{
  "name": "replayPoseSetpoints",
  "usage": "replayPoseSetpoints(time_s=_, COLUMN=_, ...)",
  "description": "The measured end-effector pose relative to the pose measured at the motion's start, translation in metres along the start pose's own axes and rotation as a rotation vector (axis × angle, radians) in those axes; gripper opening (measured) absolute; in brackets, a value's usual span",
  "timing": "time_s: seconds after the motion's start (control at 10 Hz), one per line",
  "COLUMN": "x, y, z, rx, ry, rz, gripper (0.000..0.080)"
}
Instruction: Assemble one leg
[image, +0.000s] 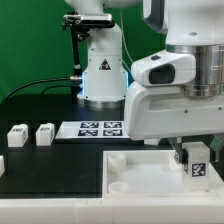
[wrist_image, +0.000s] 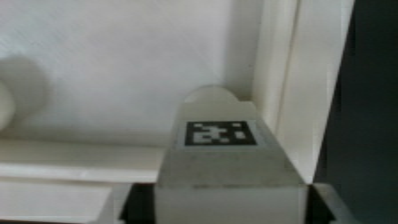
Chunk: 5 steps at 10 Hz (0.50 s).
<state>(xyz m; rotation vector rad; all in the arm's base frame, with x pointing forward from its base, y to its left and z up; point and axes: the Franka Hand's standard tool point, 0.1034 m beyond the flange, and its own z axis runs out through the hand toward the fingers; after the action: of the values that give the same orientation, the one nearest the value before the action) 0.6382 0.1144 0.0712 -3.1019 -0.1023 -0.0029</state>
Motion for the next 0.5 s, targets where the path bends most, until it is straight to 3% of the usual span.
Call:
replayPoseSetpoints(time_s=0.2, x=-0.0001, y=-0.0006, z=0.0001, rx=0.002, ry=0.000, rz=0.089, gripper=0.0291)
replayPoseSetpoints(time_s=0.5, x=-0.0011, y=-0.0030, z=0.0009, rx=-0.003, ry=0.000, rz=0.480, gripper=0.0291)
